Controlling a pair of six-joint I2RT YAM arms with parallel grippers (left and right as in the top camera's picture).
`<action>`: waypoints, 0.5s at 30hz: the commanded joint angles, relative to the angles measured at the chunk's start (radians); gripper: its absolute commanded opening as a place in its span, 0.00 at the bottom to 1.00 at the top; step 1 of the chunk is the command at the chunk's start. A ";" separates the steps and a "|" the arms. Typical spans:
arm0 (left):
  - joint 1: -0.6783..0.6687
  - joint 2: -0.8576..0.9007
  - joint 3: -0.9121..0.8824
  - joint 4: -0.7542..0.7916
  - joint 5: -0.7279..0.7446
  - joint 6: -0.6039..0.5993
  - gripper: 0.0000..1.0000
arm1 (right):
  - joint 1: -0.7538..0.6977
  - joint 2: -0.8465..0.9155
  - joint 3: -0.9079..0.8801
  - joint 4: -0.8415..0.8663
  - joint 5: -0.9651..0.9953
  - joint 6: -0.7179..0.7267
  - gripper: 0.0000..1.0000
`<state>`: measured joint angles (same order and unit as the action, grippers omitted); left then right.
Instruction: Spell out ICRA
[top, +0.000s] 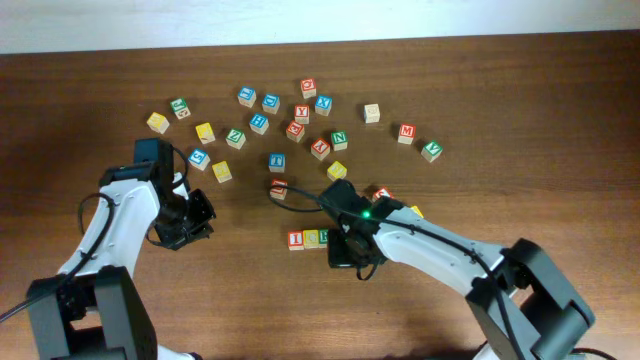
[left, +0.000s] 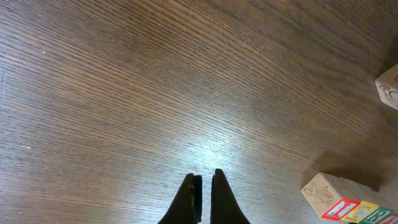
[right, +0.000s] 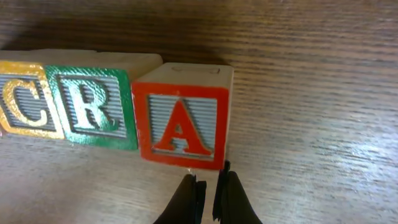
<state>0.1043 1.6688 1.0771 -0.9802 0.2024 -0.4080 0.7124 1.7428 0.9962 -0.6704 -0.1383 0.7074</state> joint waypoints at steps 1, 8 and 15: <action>0.003 -0.013 0.005 0.002 0.011 0.005 0.01 | 0.007 0.014 -0.005 0.013 0.012 0.008 0.04; 0.003 -0.013 0.005 0.002 0.011 0.005 0.02 | 0.007 0.014 -0.005 0.033 0.013 0.008 0.04; 0.003 -0.013 0.005 0.002 0.011 0.005 0.01 | 0.007 0.014 -0.005 0.044 0.013 0.008 0.04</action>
<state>0.1043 1.6688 1.0771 -0.9798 0.2024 -0.4080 0.7124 1.7443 0.9962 -0.6327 -0.1383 0.7074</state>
